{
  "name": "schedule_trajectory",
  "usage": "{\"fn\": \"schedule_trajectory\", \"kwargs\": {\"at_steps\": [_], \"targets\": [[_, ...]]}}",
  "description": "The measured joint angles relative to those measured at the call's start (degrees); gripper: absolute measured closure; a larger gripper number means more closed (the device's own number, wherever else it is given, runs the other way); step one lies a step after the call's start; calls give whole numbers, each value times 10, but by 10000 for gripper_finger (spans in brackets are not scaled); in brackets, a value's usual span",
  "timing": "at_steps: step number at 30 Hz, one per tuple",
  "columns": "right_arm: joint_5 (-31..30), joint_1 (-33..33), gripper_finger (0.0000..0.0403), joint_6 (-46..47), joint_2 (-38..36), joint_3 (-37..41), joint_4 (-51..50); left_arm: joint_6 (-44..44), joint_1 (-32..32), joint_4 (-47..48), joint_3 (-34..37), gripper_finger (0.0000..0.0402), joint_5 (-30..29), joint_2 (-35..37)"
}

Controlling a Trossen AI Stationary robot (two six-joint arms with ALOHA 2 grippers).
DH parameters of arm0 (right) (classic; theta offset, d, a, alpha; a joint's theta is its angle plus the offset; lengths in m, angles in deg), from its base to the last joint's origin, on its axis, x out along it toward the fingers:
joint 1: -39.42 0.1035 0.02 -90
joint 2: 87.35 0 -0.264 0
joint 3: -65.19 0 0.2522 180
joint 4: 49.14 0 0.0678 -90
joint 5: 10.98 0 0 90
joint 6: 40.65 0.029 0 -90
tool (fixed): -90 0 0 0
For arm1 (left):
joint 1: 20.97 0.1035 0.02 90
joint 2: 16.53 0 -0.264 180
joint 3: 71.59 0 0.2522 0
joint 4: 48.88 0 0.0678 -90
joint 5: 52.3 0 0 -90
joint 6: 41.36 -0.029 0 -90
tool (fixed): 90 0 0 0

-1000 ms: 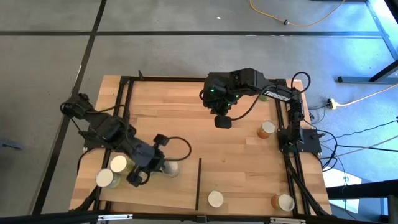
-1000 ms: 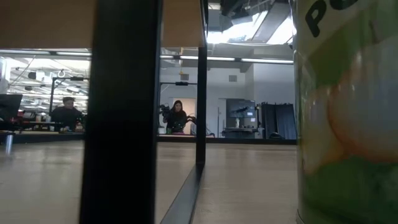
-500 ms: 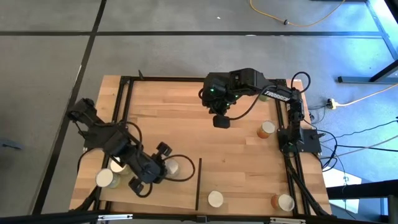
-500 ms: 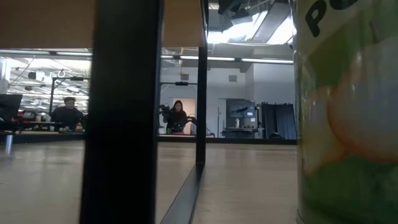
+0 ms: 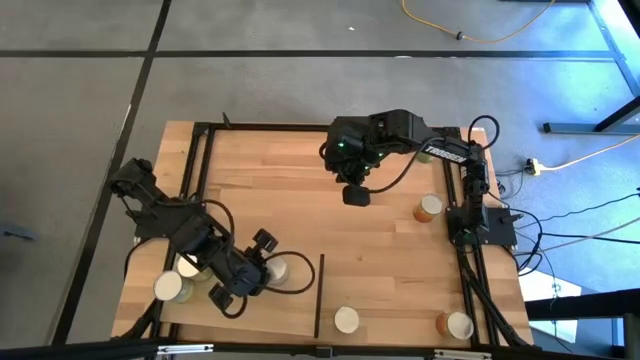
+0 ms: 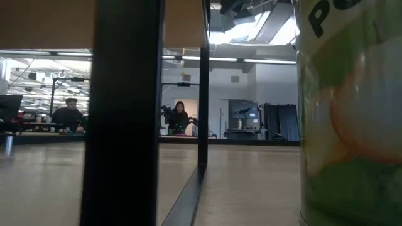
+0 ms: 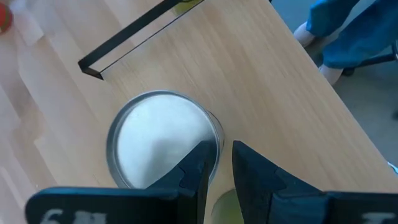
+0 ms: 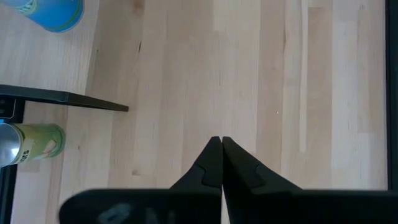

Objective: Pick and place cans onto a shelf
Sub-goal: Put the canned peas on the shelf

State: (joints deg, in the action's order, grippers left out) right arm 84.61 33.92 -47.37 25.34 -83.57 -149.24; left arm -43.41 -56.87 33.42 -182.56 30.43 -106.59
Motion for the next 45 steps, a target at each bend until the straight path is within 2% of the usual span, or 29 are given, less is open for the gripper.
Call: {"fn": "schedule_trajectory", "kwargs": {"at_steps": [15,24,35,45], "targets": [[0,0,402,0,0,0,0,0,3,-16,30,339,-16,2],[0,0,402,0,0,0,0,0,3,-15,30,394,-16,2],[0,0,402,0,0,0,0,0,3,-15,30,400,-17,1],[0,0,402,0,0,0,-1,5,3,4,-17,401,-22,-2]]}}
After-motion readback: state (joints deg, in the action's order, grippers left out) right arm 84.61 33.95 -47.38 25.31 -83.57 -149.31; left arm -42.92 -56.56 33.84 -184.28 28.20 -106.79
